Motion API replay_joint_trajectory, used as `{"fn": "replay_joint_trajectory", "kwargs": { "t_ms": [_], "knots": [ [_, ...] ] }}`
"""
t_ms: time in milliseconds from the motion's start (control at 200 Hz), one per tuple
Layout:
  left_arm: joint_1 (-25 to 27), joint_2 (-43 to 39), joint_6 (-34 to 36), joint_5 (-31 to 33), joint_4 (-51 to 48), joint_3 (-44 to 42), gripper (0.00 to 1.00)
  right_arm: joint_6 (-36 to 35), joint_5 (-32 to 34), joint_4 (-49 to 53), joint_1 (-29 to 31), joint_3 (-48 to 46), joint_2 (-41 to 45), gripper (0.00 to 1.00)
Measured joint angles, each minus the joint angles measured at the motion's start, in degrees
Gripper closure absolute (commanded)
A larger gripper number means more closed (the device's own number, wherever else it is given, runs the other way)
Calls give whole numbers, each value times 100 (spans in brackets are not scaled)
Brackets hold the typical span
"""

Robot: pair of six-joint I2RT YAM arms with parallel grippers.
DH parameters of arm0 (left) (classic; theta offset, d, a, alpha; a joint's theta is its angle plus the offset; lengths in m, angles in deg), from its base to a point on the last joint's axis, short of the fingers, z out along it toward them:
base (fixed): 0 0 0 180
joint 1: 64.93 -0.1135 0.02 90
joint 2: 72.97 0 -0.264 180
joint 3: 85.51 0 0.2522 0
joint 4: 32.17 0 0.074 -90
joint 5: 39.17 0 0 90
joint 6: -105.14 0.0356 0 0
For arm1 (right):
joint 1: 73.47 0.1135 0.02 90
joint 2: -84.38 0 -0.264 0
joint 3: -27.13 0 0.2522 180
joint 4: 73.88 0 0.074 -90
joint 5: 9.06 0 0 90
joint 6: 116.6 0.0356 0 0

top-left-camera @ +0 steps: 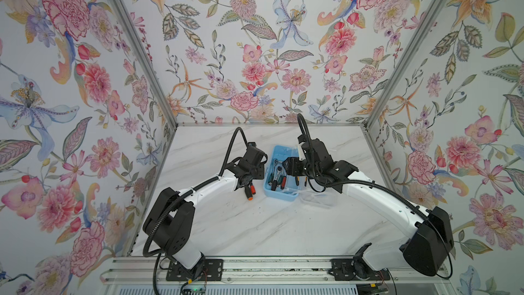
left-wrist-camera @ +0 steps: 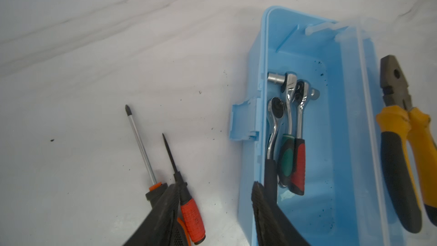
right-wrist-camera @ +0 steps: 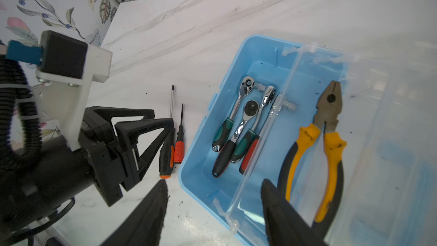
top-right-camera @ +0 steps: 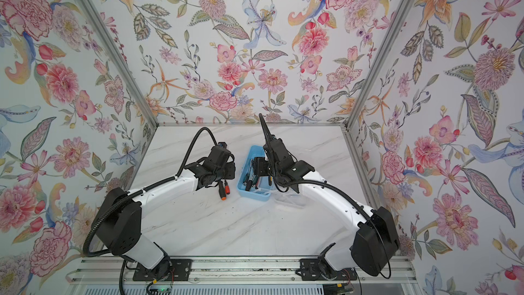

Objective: Pack the tool kit
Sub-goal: 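Open the left gripper and move it back over the screwdrivers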

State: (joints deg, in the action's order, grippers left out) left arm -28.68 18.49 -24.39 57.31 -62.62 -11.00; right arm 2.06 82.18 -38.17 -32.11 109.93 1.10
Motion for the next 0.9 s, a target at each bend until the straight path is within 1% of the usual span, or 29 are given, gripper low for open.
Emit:
{"fn": "replay_joint_trajectory", "kwargs": {
  "t_ms": [95, 190, 405, 611, 796, 896],
  "knots": [
    [-142, -42, -114, 24, 2, -398, 45, -87, -76, 59, 68, 116, -267, 38],
    [-247, -39, -188, 48, -7, -595, 45, -107, -83, 133, 66, 116, -343, 38],
    [-317, 13, -205, 133, 98, -614, 49, -129, -105, 142, 61, 116, -376, 39],
    [-352, 369, -184, 144, 205, -614, 56, -129, -105, 142, 55, 116, -404, 39],
    [-391, 588, -186, 151, 269, -656, 59, -129, -105, 142, 44, 116, -417, 39],
    [-413, 717, -190, 144, 382, -713, 63, -129, -107, 142, 28, 116, -417, 39]
  ]
}}
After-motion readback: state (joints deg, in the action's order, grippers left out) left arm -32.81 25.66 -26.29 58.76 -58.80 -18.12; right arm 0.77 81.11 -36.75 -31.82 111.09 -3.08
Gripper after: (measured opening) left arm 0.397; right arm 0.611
